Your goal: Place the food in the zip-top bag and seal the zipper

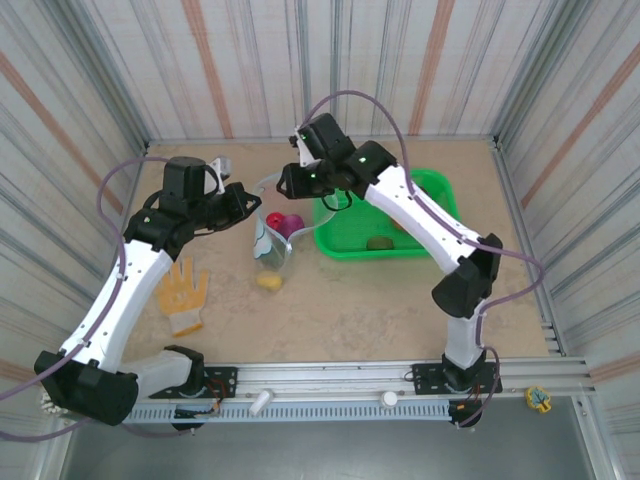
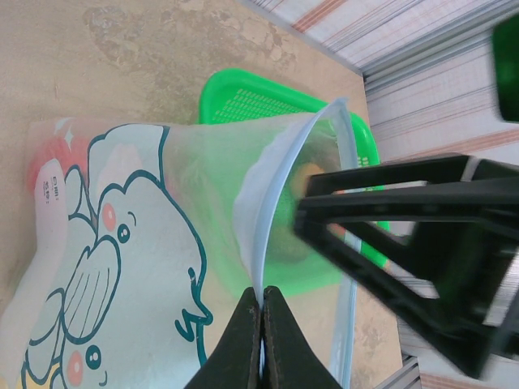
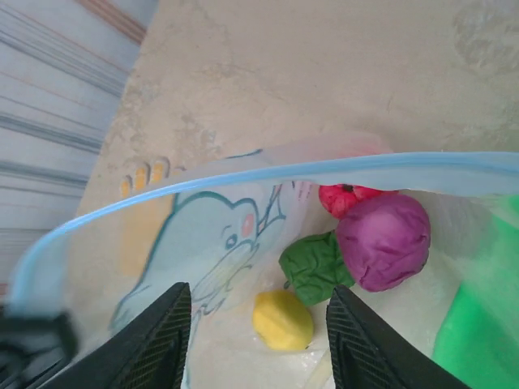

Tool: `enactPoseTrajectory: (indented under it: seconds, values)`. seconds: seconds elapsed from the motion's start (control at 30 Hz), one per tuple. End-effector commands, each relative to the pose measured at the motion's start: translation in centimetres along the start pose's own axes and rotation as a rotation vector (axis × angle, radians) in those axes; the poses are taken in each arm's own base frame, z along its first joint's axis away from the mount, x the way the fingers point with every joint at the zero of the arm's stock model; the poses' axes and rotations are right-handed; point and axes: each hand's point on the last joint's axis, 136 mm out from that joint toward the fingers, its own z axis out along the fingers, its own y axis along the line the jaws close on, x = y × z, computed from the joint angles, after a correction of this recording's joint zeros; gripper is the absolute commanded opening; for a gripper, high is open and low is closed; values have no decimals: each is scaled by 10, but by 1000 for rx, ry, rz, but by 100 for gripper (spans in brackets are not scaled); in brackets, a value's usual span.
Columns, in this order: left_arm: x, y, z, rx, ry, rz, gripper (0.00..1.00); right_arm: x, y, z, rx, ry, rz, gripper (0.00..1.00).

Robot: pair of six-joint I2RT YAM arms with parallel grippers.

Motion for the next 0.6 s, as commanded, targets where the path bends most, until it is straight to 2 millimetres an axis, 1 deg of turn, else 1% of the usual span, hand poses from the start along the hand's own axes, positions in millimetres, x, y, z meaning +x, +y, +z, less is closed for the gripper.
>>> enactPoseTrajectory:
  seconds: [0.0, 0.03, 0.1, 0.17, 0.23, 0.27, 0.3, 0.37, 0.47, 0.53, 0.57]
  values:
    - [-1, -1, -4, 11, -9, 5, 0, -14, 7, -52, -58, -58, 6, 40]
    - [-1, -1, -4, 12, -8, 7, 0, -15, 1, -59, -47, -68, 17, 40]
    - [0, 0, -5, 10, -8, 7, 0, -18, -21, -73, 6, -98, 47, 40]
    - [0, 0, -5, 11, -8, 6, 0, -20, -58, -83, 83, -120, 110, 43]
    - [0, -2, -7, 16, -10, 9, 0, -17, -95, -90, 146, -127, 172, 44]
    - [0, -3, -7, 16, -8, 11, 0, -6, -124, -89, 201, -109, 211, 45]
    - [0, -3, -8, 16, -8, 11, 0, -1, -142, -89, 236, -109, 228, 45]
    - [0, -4, -10, 16, -10, 15, 0, 15, -179, -86, 319, -82, 242, 46]
    - [1, -5, -10, 24, -2, 22, 0, 41, -217, -72, 403, -10, 265, 46]
    - [1, -6, -10, 23, 1, 26, 0, 57, -234, -59, 418, 37, 292, 46]
    - [0, -6, -10, 20, 1, 26, 0, 67, -241, -50, 421, 71, 303, 49]
